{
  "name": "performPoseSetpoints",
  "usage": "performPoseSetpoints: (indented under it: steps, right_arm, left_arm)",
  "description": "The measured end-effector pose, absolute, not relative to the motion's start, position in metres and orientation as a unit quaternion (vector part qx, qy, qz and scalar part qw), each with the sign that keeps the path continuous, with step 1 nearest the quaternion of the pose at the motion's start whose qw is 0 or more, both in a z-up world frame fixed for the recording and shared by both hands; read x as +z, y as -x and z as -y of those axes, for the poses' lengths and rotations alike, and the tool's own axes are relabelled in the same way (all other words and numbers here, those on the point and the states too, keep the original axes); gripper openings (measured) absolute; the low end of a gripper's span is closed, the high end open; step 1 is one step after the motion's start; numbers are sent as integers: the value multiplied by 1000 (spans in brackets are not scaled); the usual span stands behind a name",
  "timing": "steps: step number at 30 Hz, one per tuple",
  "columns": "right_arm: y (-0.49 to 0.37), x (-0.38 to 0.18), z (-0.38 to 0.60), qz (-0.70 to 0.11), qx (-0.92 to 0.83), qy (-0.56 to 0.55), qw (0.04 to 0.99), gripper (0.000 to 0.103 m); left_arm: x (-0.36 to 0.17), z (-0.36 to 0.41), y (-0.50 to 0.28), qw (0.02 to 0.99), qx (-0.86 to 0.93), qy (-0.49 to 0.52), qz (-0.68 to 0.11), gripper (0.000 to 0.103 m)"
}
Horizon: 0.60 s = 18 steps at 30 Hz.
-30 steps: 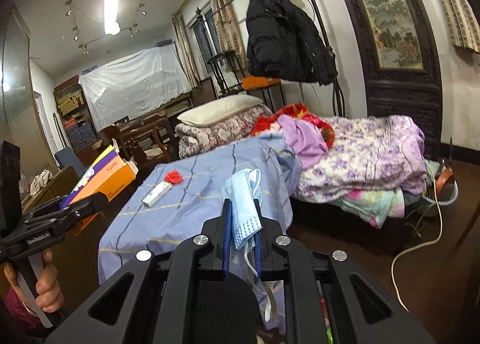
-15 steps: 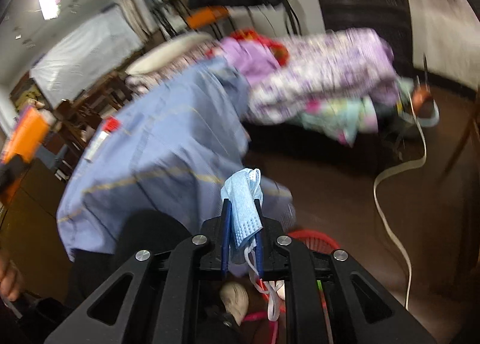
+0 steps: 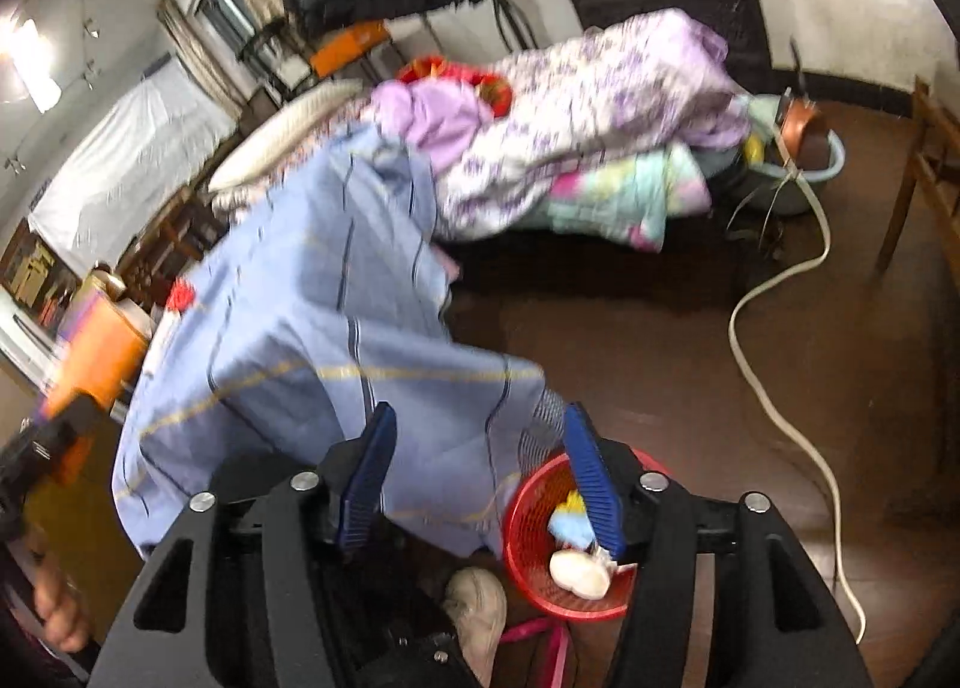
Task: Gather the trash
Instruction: 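Open the right tool over the wastebasket to drop the blue mask, then lower the left tool over the wastebasket and release the striped box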
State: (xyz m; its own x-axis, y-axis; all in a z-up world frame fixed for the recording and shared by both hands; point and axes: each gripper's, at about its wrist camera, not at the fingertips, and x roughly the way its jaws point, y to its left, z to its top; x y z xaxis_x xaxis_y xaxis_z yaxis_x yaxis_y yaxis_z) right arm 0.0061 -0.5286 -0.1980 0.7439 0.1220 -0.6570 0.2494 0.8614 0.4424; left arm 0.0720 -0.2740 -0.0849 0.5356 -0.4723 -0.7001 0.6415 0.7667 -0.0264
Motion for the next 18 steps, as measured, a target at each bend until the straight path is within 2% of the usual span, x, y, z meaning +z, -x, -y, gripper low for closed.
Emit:
performPoseSetpoints:
  steps: [11,18]
  right_arm:
    - [13,-178,563,-312,-52,-279,907,64]
    - [14,-191,577,-320,-59,-301,897,64]
  left_arm:
    - [-123,353,-77,821,-374,-174,-395,59]
    - [-143,386,-75,800,-388,-208,-407,69]
